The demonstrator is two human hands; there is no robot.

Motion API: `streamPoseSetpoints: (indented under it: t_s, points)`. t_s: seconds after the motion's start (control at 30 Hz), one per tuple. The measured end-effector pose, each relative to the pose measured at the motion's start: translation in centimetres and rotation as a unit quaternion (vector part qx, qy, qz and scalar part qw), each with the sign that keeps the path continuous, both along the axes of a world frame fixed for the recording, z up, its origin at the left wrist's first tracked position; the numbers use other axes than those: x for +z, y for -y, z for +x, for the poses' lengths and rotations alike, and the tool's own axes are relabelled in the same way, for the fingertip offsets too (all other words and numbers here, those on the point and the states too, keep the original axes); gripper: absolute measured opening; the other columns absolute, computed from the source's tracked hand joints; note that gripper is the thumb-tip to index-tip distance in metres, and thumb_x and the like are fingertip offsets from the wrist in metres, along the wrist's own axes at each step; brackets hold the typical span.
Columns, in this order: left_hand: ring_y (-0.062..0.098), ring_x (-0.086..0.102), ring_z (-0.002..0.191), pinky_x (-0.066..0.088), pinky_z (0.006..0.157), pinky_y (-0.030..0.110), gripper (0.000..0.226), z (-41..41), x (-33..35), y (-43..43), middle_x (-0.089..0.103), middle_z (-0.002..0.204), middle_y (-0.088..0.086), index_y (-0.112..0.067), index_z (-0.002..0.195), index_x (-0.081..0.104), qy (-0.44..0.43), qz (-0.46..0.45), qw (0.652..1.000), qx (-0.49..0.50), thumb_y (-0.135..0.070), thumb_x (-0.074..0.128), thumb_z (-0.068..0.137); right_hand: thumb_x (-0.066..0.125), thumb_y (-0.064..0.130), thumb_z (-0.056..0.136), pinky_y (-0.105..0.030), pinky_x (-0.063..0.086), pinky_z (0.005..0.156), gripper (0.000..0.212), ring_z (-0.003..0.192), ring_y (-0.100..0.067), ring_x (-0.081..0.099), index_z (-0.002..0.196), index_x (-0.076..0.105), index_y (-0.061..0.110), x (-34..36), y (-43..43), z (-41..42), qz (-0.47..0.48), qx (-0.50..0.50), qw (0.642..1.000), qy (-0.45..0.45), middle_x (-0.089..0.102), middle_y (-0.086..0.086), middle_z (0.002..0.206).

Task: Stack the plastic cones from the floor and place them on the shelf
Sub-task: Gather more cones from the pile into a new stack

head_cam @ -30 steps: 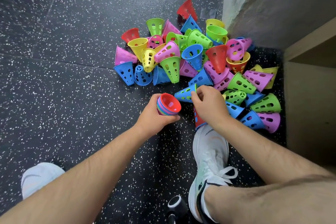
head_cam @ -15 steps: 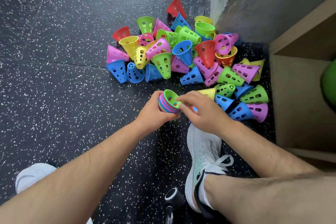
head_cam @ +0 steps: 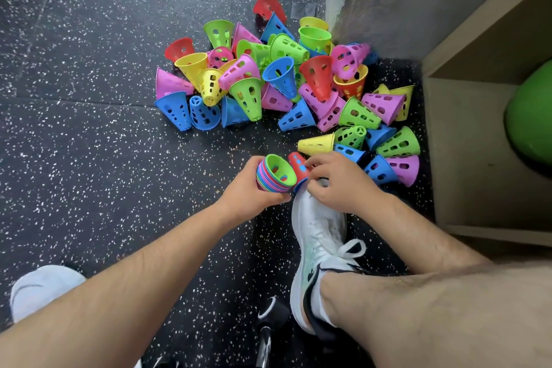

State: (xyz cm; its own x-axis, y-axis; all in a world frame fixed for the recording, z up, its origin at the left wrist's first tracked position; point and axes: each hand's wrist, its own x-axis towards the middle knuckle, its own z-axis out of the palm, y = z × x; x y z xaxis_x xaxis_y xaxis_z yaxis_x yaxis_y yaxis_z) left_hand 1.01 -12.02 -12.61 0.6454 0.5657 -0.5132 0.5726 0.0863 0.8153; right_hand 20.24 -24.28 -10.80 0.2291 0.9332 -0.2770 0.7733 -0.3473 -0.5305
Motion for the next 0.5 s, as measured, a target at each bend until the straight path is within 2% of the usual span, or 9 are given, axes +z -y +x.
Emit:
streamPoseSetpoints:
  t_s: [0.13, 0.23, 0.33, 0.4, 0.5]
  points:
    - [0.006, 0.07, 0.093, 0.058, 0.091, 0.035, 0.071, 0.2, 0.0, 0.3, 0.07, 0.104, -0.011, -0.031, 0.123, 0.052, 0.004, 0.008, 1.0, 0.011, -0.025, 0.095, 0.066, 0.06, 0.018, 0.087, -0.032, 0.044, 0.102, 0.024, 0.118, -0.018, 0.055, 0.101, 0.079, 0.015, -0.4, 0.4, -0.2, 0.037, -0.011, 0.999, 0.007, 0.067, 0.006, 0.126]
    - [0.004, 0.069, 0.092, 0.057, 0.092, 0.032, 0.07, 0.2, 0.1, 0.2, 0.07, 0.106, -0.009, -0.027, 0.123, 0.052, 0.019, 0.016, 0.999, 0.04, -0.02, 0.095, 0.069, 0.061, 0.013, 0.087, -0.034, 0.041, 0.108, 0.03, 0.123, -0.02, 0.052, 0.115, 0.073, 0.011, -0.3, 0.1, -0.2, 0.059, -0.014, 0.998, -0.003, 0.063, 0.002, 0.133]
    - [0.004, 0.069, 0.09, 0.057, 0.091, 0.032, 0.067, 0.0, 0.2, -0.2, 0.071, 0.103, -0.009, -0.028, 0.119, 0.054, 0.032, 0.024, 0.996, 0.074, -0.018, 0.095, 0.068, 0.062, 0.015, 0.086, -0.034, 0.036, 0.114, 0.045, 0.132, -0.018, 0.044, 0.131, 0.062, 0.008, 0.0, -0.4, -0.2, 0.04, -0.013, 0.999, -0.008, 0.053, 0.0, 0.141]
    - [0.005, 0.069, 0.09, 0.057, 0.091, 0.032, 0.065, -0.2, 0.2, -0.6, 0.071, 0.101, -0.01, -0.031, 0.116, 0.054, 0.033, 0.027, 0.995, 0.092, -0.019, 0.096, 0.068, 0.065, 0.016, 0.087, -0.028, 0.031, 0.117, 0.055, 0.137, -0.015, 0.038, 0.14, 0.053, 0.007, 0.4, -0.9, -0.1, 0.03, -0.021, 0.999, -0.016, 0.046, 0.0, 0.145]
    - [0.009, 0.07, 0.094, 0.058, 0.092, 0.035, 0.067, -0.7, 0.2, -1.2, 0.072, 0.104, -0.007, -0.031, 0.117, 0.054, 0.032, 0.026, 0.994, 0.103, -0.021, 0.096, 0.067, 0.071, 0.022, 0.088, -0.016, 0.024, 0.11, 0.062, 0.133, -0.011, 0.036, 0.143, 0.047, 0.008, 0.4, -1.9, 0.0, 0.032, -0.026, 0.999, -0.018, 0.042, 0.0, 0.142]
